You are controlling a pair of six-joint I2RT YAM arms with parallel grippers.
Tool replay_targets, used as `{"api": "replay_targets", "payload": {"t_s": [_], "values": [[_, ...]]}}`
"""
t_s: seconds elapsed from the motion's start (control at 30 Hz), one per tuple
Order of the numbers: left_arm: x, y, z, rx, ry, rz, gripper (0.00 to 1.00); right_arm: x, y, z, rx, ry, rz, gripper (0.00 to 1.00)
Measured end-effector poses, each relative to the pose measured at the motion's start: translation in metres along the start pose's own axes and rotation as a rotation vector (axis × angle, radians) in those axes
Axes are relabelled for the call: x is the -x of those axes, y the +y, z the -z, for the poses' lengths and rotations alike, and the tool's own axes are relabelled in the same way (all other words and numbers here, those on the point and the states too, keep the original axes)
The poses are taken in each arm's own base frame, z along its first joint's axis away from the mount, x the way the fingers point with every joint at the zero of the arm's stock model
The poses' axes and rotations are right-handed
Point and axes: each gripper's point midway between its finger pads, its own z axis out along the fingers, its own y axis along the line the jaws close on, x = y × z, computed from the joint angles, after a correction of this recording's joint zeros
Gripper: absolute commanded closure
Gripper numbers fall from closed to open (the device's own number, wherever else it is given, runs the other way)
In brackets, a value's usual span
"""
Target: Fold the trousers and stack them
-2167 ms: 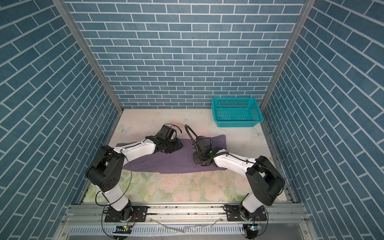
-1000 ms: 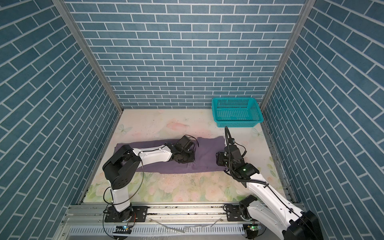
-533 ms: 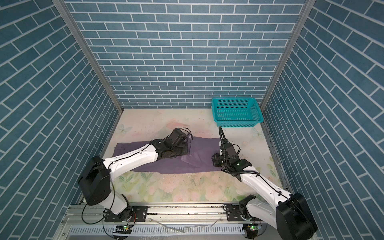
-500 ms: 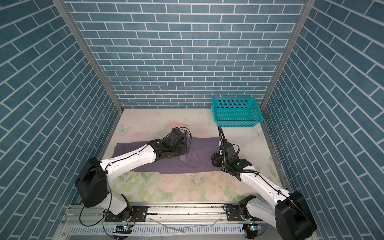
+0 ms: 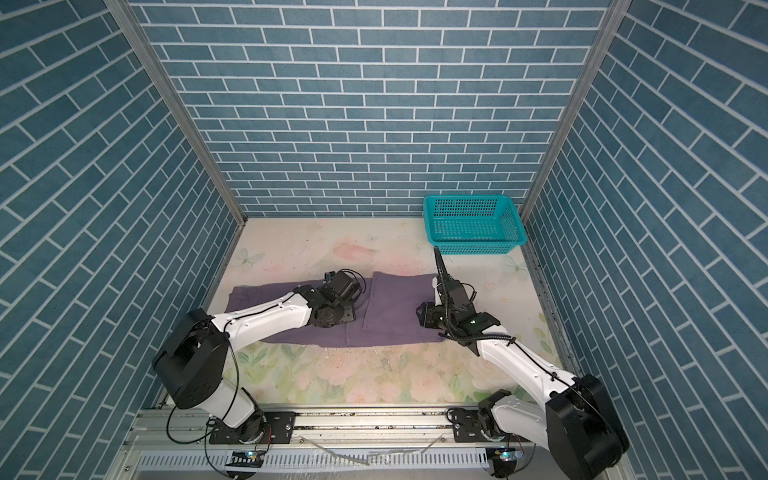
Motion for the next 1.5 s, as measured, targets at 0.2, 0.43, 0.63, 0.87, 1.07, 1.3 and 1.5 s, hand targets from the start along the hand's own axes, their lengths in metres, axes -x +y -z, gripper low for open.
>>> {"api": "replay_targets", "payload": {"t_s": [0.2,0.43,0.63,0.87,1.07,1.3,1.5], "values": [[0.038,-0.050,0.024,-0.157,-0.060,-0.052,0.69,-0.004,-0.003,-0.001,-0.012,0.014,-0.001,0.54],[0.042,-0.066,-0.017,-0.124,0.012,-0.130,0.48,-0.006,-0.006,-0.001,-0.028,0.024,-0.002,0.55],[0.043,-0.032,-0.046,-0.047,0.065,-0.091,0.50,-0.007,-0.008,-0.001,-0.039,0.025,-0.003,0.54],[0.037,-0.026,-0.078,-0.047,0.112,-0.075,0.58,-0.011,-0.012,-0.005,-0.058,0.052,-0.007,0.56],[0.045,-0.035,-0.090,-0.086,0.112,-0.066,0.91,-0.005,-0.010,-0.006,-0.060,0.046,-0.007,0.58],[0.062,-0.031,-0.087,-0.108,0.114,-0.062,0.89,-0.003,-0.015,-0.007,-0.090,0.039,-0.008,0.60],[0.094,-0.024,-0.080,-0.113,0.069,-0.039,0.97,-0.005,-0.017,-0.016,-0.104,0.062,-0.013,0.64]]}}
